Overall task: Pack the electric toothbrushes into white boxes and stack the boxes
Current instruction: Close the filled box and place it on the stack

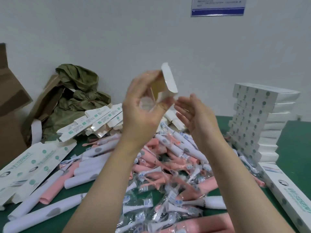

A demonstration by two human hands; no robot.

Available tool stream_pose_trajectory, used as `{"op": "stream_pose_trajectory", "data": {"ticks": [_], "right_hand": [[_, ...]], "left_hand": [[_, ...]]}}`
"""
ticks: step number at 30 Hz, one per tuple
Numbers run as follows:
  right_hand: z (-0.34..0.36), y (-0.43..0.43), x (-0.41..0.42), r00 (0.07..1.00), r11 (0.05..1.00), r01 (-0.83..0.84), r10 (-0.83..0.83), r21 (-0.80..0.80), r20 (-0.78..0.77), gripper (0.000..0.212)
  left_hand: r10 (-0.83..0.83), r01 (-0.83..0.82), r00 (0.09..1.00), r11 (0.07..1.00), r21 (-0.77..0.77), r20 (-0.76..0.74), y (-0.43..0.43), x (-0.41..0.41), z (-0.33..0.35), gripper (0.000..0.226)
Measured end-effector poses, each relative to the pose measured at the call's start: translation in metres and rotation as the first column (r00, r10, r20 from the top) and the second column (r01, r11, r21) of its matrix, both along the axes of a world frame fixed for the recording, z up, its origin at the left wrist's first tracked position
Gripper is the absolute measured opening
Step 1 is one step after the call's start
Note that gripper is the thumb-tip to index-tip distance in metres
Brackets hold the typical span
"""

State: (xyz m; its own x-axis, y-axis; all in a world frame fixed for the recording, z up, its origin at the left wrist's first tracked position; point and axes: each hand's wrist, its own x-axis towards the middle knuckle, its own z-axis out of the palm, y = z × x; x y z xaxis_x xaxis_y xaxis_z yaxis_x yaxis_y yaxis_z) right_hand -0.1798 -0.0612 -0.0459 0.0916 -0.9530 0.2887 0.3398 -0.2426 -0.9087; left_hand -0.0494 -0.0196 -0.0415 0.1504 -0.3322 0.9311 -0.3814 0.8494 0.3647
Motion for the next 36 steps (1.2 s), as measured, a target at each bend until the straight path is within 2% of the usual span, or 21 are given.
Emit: {"op": "stream_pose_trajectory", "data": {"ticks": [2, 6, 9, 12, 15, 18, 22, 24, 26, 28, 31, 33, 36], "right_hand": [[0.008, 0.01, 0.004, 0.996, 0.992, -0.076, 0.081, -0.101, 0.045, 0.039], [-0.018, 0.026, 0.007, 0.986, 0.97, -0.071, 0.033, -0.232, -0.164, 0.03], [-0.044, 0.032, 0.005, 0.992, 0.971, -0.05, 0.021, -0.232, -0.123, 0.028], [-0.055, 0.033, 0.003, 0.988, 0.963, -0.055, 0.015, -0.264, -0.151, 0.029], [-0.063, 0.038, 0.001, 0.982, 0.952, -0.019, -0.039, -0.305, -0.183, 0.04], [-0.07, 0.043, 0.006, 0.98, 0.942, 0.01, -0.076, -0.334, -0.183, 0.04], [-0.073, 0.042, 0.01, 0.981, 0.95, 0.047, -0.102, -0.309, -0.164, 0.037], [-0.072, 0.039, 0.008, 0.988, 0.962, 0.063, -0.099, -0.265, -0.122, 0.03], [-0.071, 0.037, 0.005, 0.982, 0.957, 0.096, -0.135, -0.273, -0.13, 0.027], [-0.071, 0.035, 0.002, 0.981, 0.957, 0.108, -0.147, -0.268, -0.13, 0.028], [-0.071, 0.037, 0.001, 0.983, 0.954, 0.085, -0.127, -0.288, -0.131, 0.029], [-0.073, 0.041, 0.002, 0.955, 0.912, 0.118, -0.212, -0.392, -0.206, 0.032], [-0.078, 0.044, 0.005, 0.862, 0.808, 0.178, -0.404, -0.561, -0.307, 0.039]], "left_hand": [[0.148, -0.152, 0.98, 0.988, 0.027, 0.132, -0.005, -0.006, -0.015, 0.041], [0.114, -0.141, 0.975, 0.981, 0.132, 0.191, -0.008, -0.007, -0.047, 0.033], [0.077, -0.128, 0.972, 0.966, 0.224, 0.22, -0.004, -0.012, -0.061, 0.033], [0.03, -0.09, 0.969, 0.967, 0.237, 0.247, 0.002, -0.007, -0.069, 0.04], [-0.012, -0.059, 0.97, 0.956, 0.287, 0.241, 0.008, -0.002, -0.075, 0.053], [0.045, -0.101, 0.974, 0.963, 0.249, 0.221, 0.009, -0.006, -0.079, 0.043], [0.084, -0.152, 0.952, 0.965, 0.214, 0.295, 0.005, -0.003, -0.082, 0.036], [0.093, -0.198, 0.912, 0.953, 0.231, 0.399, 0.002, 0.0, -0.085, 0.043], [0.097, -0.256, 0.874, 0.924, 0.283, 0.475, -0.001, 0.0, -0.089, 0.069], [0.105, -0.269, 0.88, 0.913, 0.306, 0.463, -0.004, 0.0, -0.092, 0.083], [0.107, -0.22, 0.929, 0.929, 0.296, 0.356, -0.003, 0.001, -0.09, 0.065], [0.113, -0.199, 0.948, 0.94, 0.276, 0.297, 0.0, 0.0, -0.088, 0.06], [0.164, -0.224, 0.948, 0.953, 0.204, 0.274, 0.002, -0.004, -0.089, 0.061]]}}
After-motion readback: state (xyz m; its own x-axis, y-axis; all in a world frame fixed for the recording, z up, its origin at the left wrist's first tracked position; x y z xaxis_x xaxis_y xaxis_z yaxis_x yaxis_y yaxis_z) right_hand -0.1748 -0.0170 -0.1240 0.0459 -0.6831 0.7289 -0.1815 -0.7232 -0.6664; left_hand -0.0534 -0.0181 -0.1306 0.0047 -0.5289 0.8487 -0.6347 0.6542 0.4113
